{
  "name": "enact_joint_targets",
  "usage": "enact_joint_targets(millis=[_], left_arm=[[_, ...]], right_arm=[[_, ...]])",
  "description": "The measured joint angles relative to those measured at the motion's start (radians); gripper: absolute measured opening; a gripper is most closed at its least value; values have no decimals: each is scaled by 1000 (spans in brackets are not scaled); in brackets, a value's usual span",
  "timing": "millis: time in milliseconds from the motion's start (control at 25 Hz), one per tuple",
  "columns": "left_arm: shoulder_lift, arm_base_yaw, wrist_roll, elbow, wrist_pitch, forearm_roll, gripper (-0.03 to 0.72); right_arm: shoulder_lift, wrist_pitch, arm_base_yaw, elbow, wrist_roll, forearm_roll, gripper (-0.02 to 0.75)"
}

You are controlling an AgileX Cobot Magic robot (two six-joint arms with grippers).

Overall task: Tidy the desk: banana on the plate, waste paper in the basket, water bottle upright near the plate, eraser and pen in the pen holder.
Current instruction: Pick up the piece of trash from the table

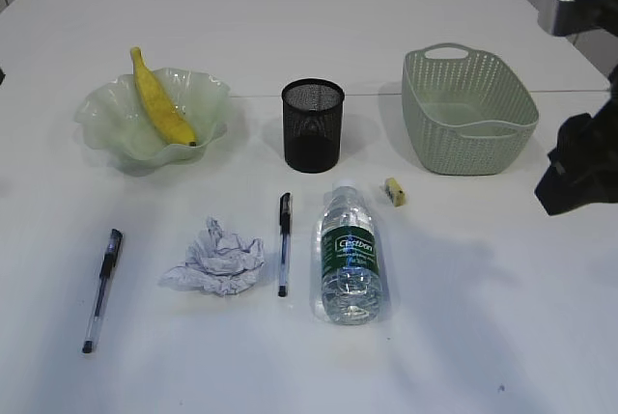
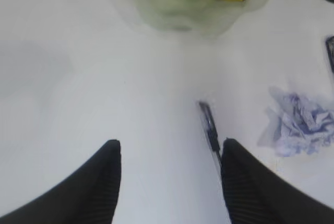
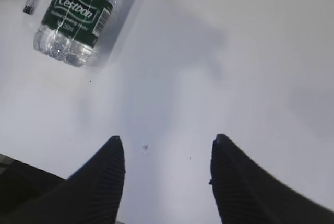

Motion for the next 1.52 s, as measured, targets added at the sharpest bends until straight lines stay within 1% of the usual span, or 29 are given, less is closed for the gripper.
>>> enact_joint_targets(millis=[120,240,400,560,640,720,840,960,1080,1200,1320,1520], left_arm=[[-94,0,-2,134,-7,0,429],[-186,0,-2,252,-13,-23,429],[-283,0,-2,366,-23,-46,429],[-345,0,-2,410,-26,-60,429],[-361,0,-4,415,-42,-97,429],[-365,-10,-4,414,-77,-140,429],[-365,-78,-4,414,-159,-176,429],[-352,-186,-6,414,-257,-190,426],[-296,-295,-18,414,-326,-196,425],[-208,-367,-23,414,-353,-198,424],[-121,-405,-24,414,-373,-187,424],[-19,-411,-25,388,-393,-176,424]], right_arm=[[-48,-8,-1,55,16,5,397],[-93,-9,-1,104,33,11,397],[-148,-9,-1,171,49,25,397],[-196,-3,-1,221,62,29,397],[-214,14,-1,236,64,22,397],[-230,23,-1,248,86,-17,397],[-252,18,-2,254,126,-96,397],[-256,-6,-16,254,147,-133,397],[-254,-51,-68,256,152,-140,397],[-234,-83,-156,256,148,-142,397],[-200,-93,-208,256,113,-142,397],[-152,-106,-216,256,94,-133,397]])
